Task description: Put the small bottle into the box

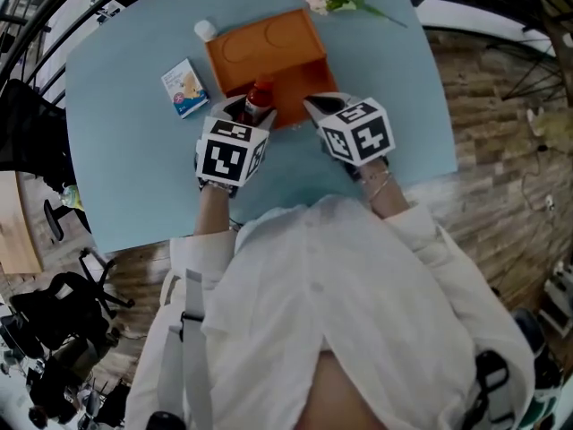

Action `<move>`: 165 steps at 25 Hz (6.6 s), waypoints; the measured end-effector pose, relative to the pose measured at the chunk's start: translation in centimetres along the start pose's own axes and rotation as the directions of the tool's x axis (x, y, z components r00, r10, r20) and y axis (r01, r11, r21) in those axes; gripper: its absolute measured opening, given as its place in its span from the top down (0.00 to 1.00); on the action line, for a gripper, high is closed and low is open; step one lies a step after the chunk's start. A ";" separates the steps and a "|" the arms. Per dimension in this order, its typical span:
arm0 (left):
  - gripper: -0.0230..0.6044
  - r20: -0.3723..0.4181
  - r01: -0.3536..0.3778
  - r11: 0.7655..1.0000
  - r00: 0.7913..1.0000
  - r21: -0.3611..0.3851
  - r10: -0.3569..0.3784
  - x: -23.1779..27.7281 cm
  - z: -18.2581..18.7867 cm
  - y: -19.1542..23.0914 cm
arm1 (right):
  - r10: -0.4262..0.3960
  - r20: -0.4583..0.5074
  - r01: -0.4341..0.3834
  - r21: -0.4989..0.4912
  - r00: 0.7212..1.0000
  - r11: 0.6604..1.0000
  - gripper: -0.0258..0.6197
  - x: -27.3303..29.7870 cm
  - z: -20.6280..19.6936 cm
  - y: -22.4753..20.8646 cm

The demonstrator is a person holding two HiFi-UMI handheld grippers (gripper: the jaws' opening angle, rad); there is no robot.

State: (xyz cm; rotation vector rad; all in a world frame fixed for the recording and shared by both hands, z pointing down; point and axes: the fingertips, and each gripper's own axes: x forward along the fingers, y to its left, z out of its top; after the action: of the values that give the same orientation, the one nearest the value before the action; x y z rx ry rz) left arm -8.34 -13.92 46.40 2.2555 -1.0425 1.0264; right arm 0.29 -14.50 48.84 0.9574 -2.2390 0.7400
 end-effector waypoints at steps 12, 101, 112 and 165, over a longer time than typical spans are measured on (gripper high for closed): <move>0.62 -0.177 0.078 0.975 0.983 0.209 -0.041 4.0 0.0 0.2 | -0.018 -0.003 0.019 0.066 1.000 0.998 0.96 -0.2 -1.0 -1.6; 0.62 -0.006 0.136 0.978 0.991 0.158 -0.137 1.6 2.4 -2.1 | -0.014 -0.014 0.014 -0.018 1.000 1.000 0.96 -2.3 -0.7 -1.4; 0.90 0.207 -0.055 0.998 0.977 -0.019 0.058 -2.2 2.3 0.6 | 0.025 0.040 -0.021 -0.103 0.999 0.994 0.96 -2.3 2.1 0.8; 0.96 0.113 0.085 0.982 0.991 -0.166 -0.067 0.6 -4.0 -3.7 | 0.122 -0.053 -0.128 -0.131 0.991 0.983 0.96 -1.1 -2.0 3.7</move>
State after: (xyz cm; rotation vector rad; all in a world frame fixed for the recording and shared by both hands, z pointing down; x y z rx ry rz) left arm -6.95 -9.33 49.03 2.2120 -1.0369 0.7622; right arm -1.38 -10.48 48.43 0.7341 -2.2935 0.6494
